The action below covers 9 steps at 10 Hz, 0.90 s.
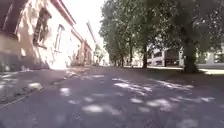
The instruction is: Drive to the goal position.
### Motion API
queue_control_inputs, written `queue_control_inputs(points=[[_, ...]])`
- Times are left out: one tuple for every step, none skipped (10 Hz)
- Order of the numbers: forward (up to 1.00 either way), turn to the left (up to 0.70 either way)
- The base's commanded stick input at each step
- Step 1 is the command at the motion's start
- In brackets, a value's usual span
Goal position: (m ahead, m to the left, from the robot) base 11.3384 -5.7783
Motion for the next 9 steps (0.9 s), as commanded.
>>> queue_control_inputs(points=[[0.70, 0.00], [0.70, 0.00], [0.70, 0.00], [0.70, 0.00], [0.70, 0.00], [0.70, 0.00], [0.70, 0.00], [0.70, 0.00], [0.70, 0.00]])
